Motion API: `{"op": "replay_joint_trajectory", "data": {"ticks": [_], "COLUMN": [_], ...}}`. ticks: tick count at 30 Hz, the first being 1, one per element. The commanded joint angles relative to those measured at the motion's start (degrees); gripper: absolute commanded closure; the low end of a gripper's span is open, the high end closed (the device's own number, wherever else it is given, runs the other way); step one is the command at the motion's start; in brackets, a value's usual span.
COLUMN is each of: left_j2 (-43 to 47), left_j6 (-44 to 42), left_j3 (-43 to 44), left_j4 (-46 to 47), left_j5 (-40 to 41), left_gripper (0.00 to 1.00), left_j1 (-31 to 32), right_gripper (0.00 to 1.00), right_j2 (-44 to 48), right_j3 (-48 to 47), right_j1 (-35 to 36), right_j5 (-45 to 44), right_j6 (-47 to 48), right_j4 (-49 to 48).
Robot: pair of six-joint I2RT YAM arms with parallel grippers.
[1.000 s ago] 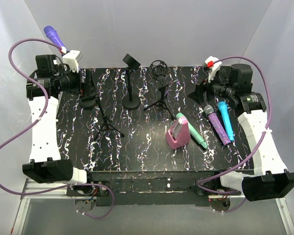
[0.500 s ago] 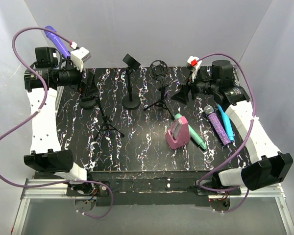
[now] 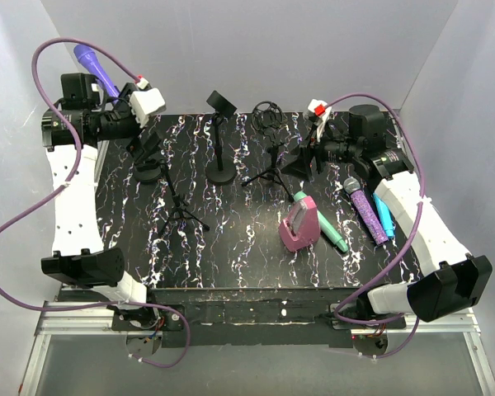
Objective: Remove the microphone from the stand
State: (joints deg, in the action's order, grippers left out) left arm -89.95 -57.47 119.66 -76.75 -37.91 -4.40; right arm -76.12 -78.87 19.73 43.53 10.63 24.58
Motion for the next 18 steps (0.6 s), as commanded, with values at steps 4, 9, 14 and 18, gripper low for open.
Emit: {"op": "replay_joint_trajectory", "data": {"ticks": [4, 9, 14, 18], "left_j2": [5.14, 8.29, 12.95, 14.10], "left_j6": [-2.39, -0.09, -0.71, -4.04], "left_j3": [-1.54, -1.44, -7.14, -11.72], "left_j4": [-17.56, -17.56, -17.64, -17.56], "left_j5": [1.43, 5.03, 6.53, 7.23], "left_gripper": [0.03, 0.02, 0.02, 0.02], "left_j1": [3.53, 3.53, 3.53, 3.53], "right_gripper": [0.25, 0.25, 0.25, 0.26], "right_j2": [0.71, 0.97, 0.53, 0.00], "right_j3": [-0.32, 0.56, 0.82, 0.30], "right_j1": [0.75, 0.75, 0.84, 0.84], "right_j5": [0.42, 0.15, 0.68, 1.30], "right_j6": [-0.35, -0.79, -1.23, -1.49], "right_j4": [-1.55, -1.90, -2.34, -2.52]}}
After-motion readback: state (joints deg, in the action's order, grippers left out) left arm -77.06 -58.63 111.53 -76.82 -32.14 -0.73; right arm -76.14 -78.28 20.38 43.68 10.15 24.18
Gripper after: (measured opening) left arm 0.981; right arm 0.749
